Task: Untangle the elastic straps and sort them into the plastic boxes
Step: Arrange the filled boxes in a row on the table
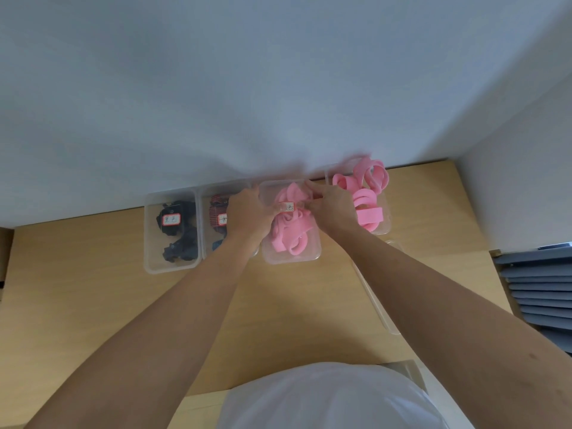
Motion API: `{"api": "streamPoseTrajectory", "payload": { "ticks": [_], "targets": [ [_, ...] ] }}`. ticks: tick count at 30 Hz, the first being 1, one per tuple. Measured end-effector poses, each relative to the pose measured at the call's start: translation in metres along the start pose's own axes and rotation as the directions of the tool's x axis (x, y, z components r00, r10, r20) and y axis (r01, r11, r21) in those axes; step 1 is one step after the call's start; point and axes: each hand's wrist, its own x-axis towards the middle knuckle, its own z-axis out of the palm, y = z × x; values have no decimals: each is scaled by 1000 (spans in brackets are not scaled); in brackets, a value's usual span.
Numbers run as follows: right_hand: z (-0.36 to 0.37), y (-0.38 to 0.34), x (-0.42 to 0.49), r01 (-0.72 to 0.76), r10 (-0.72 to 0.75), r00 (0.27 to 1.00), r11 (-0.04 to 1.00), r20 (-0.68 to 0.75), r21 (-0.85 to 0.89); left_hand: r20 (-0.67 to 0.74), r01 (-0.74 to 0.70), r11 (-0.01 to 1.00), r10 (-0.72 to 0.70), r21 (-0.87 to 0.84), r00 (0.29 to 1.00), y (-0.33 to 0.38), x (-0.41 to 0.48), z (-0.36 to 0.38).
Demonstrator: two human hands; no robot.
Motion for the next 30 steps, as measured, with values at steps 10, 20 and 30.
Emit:
{"api": "streamPoseTrajectory", "payload": {
  "ticks": [10,20,30],
  "targets": [
    [-9,-4,3,106,-83,987,980,139,-167,155,-78,991,60,113,986,1,9,-7],
    [-3,1,11,267,-183,956,865,230,-424,340,-104,969,22,225,940,9,26,-15],
    [0,8,17,288,-171,941,859,292,-424,251,-248,913,169,325,953,0,13,1]
  ]
}}
